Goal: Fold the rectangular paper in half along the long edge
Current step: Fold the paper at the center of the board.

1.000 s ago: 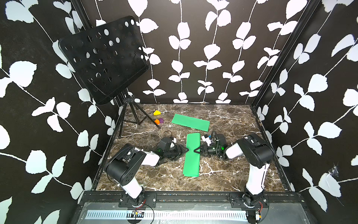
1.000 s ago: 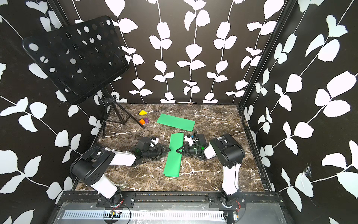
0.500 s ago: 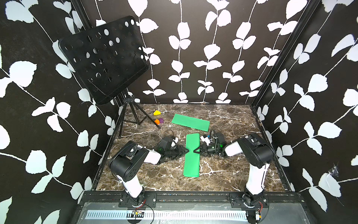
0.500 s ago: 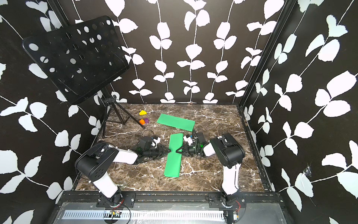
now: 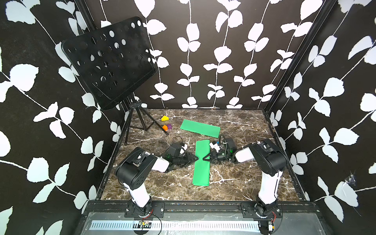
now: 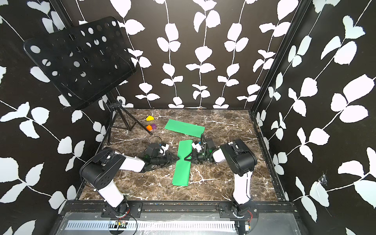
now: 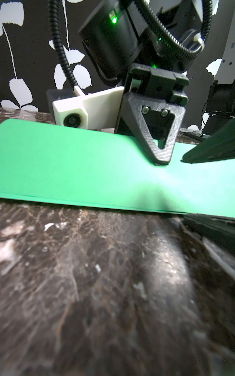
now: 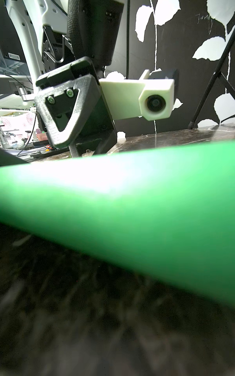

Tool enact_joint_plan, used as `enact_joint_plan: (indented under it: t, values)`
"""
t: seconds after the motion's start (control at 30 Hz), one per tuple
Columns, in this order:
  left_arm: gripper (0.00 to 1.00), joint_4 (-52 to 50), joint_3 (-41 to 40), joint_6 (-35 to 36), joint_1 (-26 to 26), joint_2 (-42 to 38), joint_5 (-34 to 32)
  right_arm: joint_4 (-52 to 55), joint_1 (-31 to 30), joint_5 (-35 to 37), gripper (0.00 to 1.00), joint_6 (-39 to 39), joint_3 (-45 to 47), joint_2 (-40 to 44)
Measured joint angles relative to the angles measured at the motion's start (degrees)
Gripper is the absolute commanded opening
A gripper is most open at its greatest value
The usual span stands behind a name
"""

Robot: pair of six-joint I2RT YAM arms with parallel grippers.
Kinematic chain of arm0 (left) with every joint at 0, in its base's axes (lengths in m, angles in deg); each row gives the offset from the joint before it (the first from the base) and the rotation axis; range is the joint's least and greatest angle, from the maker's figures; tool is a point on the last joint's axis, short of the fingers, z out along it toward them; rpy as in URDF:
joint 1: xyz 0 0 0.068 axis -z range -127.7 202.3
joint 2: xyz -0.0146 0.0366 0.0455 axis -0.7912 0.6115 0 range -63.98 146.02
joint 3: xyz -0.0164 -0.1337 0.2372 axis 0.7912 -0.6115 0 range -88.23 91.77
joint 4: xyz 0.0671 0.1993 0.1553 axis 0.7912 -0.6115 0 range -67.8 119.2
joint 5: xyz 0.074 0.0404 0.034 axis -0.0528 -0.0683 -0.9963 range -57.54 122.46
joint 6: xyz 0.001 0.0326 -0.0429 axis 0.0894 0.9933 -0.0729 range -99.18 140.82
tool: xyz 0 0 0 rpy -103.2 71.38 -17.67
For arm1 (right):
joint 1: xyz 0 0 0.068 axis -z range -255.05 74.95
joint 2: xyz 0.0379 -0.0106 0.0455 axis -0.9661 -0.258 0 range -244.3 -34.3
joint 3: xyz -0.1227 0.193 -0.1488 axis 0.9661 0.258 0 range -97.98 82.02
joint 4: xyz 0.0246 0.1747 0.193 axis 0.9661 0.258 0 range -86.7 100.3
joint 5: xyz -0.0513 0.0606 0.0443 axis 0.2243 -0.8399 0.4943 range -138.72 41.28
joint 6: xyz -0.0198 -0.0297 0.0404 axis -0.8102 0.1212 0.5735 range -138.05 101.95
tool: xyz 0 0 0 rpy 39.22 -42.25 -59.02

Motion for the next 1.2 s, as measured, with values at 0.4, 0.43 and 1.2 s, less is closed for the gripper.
enact_joint_plan:
  t: [0.4,0.43,1.2]
  values:
    - [0.34,-0.2,-0.3,0.6,0.0,-0.4,-0.6,4.8,0.0,-1.0,0.19,-3.4,-2.4,-0.6]
    - [0.33,-0.3,-0.3,0.7,0.0,-0.3,-0.7,5.4,0.0,-1.0,0.18,-3.7,-2.6,-0.7]
    - [0.3,0.0,-0.5,0.9,-0.1,0.4,-0.8,12.3,-0.2,-1.5,0.15,-8.4,-5.4,-1.2]
